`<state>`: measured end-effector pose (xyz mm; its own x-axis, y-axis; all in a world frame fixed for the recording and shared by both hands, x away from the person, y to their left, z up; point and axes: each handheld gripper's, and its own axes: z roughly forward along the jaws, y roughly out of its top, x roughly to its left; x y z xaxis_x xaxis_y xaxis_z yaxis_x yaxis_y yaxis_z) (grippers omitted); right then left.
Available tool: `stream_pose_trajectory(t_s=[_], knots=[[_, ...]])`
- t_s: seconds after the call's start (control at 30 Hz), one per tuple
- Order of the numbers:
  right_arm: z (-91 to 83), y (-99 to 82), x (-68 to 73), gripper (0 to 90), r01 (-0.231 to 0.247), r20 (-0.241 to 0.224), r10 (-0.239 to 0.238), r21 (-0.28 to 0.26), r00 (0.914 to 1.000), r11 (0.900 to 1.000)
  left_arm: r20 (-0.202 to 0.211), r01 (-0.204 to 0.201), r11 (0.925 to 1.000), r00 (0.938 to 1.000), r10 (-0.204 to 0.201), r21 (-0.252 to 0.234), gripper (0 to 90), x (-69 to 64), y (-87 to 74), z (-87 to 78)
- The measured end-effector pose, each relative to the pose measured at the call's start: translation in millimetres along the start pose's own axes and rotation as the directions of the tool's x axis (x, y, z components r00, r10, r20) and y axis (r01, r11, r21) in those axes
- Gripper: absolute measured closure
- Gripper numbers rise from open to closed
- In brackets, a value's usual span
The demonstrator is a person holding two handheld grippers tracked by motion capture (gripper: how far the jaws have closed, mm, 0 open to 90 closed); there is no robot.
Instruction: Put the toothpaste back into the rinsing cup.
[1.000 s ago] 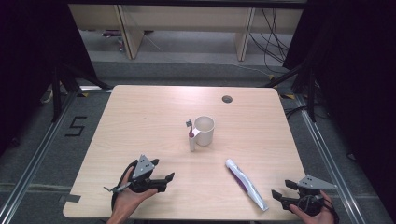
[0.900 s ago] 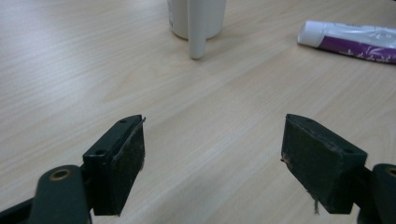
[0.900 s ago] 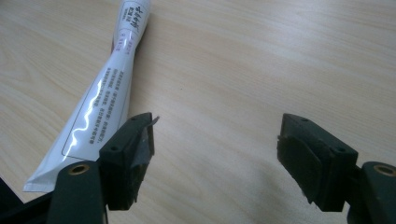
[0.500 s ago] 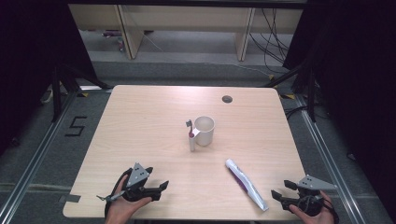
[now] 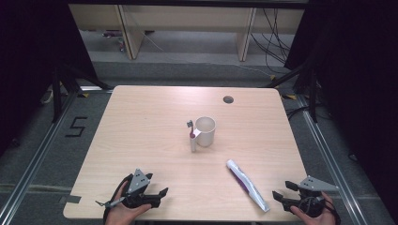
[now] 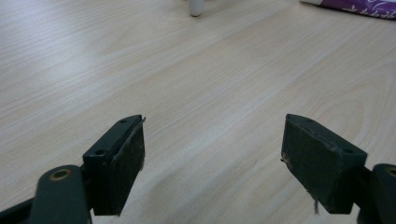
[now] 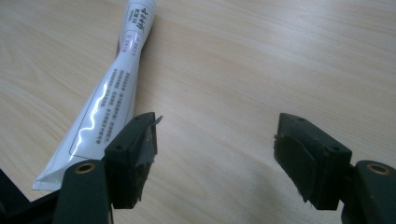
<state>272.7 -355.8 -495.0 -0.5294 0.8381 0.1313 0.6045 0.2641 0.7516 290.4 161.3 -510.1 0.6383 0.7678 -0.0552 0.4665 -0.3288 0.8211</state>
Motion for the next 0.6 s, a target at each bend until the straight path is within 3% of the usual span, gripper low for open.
stream_pose_trajectory(t_s=[0.03,0.13,0.17,0.23,0.33,0.37,0.43,0.5,0.6], knots=[[0.8,0.5,-2.1,32.6,0.043,0.009,-0.043,-0.013,0.9991,0.999,0.002,-0.028,0.9994,0.9996,0.028,0.022,21.1,1.3,0.3,-0.1],[-2.4,0.7,0.4,37.5,0.016,0.004,-0.016,-0.007,0.9999,0.9998,-0.003,-0.037,0.9987,0.9993,0.037,0.035,21.1,0.0,-0.1,2.1],[-2.8,1.7,-1.9,41.2,0.057,0.002,-0.057,-0.033,0.9984,0.9978,0.0,-0.036,0.9987,0.9993,0.037,0.036,21.1,-0.9,-0.3,2.6],[-4.7,2.9,-1.1,46.6,0.062,-0.01,-0.062,-0.052,0.998,0.9967,-0.004,-0.06,0.9972,0.9982,0.06,0.046,21.1,-1.3,-0.5,4.0],[-6.2,4.5,3.6,53.4,0.038,-0.026,-0.04,-0.06,0.9989,0.9975,-0.001,-0.053,0.9977,0.9986,0.053,0.041,21.1,-1.2,-0.3,3.8],[-8.8,7.7,6.4,61.1,0.068,-0.031,-0.07,-0.082,0.997,0.9944,-0.003,-0.052,0.9979,0.9986,0.052,0.039,21.1,-0.6,-0.4,3.2],[-10.9,9.7,10.8,67.8,0.057,-0.045,-0.062,-0.099,0.9971,0.9934,-0.004,-0.043,0.9986,0.9991,0.043,0.03,21.1,-0.2,-1.1,3.4],[-13.3,13.2,14.6,74.8,0.083,-0.058,-0.09,-0.117,0.9942,0.9896,-0.01,-0.052,0.9978,0.9986,0.052,0.043,21.1,1.1,-1.1,2.6],[-13.3,16.1,21.6,80.1,0.101,-0.073,-0.111,-0.131,0.9911,0.9862,-0.017,-0.061,0.9969,0.998,0.062,0.049,21.1,2.6,-1.2,2.5]])
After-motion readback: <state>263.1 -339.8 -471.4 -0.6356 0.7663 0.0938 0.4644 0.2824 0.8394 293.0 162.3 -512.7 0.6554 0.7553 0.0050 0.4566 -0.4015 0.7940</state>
